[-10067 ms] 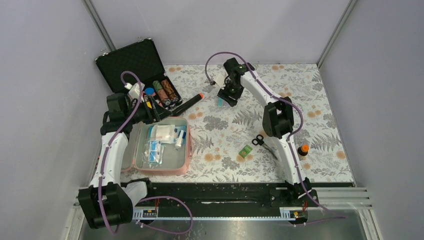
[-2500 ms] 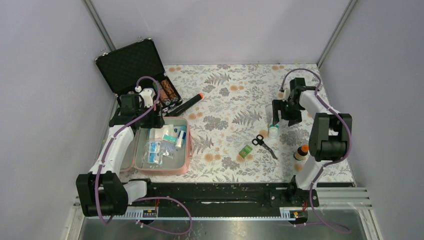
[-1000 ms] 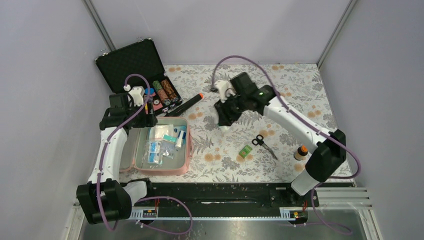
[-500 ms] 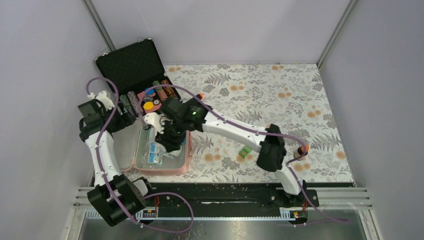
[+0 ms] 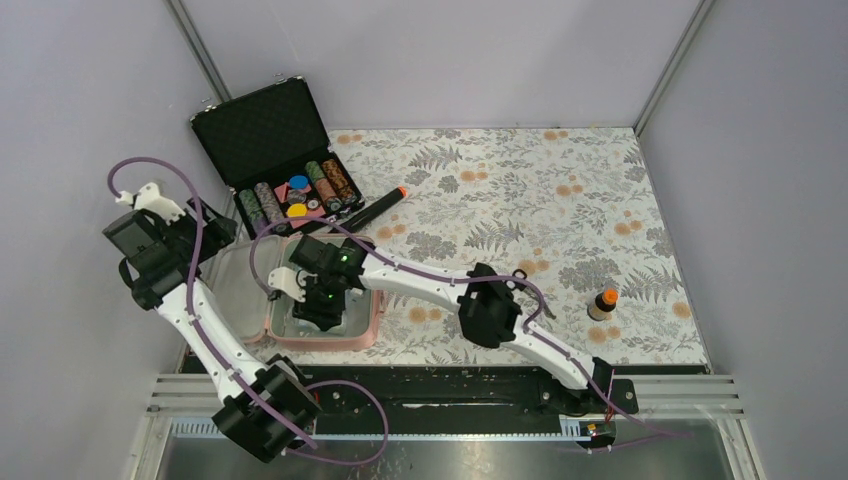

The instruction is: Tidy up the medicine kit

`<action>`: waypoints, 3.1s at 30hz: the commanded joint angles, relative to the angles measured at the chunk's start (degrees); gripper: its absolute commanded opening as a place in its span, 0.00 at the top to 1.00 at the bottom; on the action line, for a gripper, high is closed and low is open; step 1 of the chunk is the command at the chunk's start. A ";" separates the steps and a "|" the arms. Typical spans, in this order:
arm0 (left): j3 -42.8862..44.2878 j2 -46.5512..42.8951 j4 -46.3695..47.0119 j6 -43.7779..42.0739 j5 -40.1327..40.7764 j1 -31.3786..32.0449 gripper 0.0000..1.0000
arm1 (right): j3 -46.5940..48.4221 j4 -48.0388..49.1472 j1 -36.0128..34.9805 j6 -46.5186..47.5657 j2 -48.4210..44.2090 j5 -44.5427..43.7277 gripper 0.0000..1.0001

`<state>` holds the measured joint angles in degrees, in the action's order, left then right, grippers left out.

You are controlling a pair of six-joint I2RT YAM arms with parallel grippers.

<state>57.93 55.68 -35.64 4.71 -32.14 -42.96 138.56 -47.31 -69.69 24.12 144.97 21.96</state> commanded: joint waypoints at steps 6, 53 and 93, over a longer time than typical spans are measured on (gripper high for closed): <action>4.47 -0.55 1.36 5.98 -9.01 -4.58 0.31 | 12.22 4.76 -2.97 -4.57 6.93 3.32 0.76; -2.09 9.49 15.40 2.48 -9.39 36.24 0.32 | -74.99 8.83 29.45 -6.11 -74.27 -26.26 0.27; 4.71 26.19 2.34 -14.95 -9.34 70.34 0.36 | -93.24 2.78 76.99 -4.46 -82.57 -23.93 0.45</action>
<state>61.06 81.71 -34.17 -9.87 -41.56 27.33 46.63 -39.16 6.94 19.00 61.01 -5.58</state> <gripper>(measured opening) 0.642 0.543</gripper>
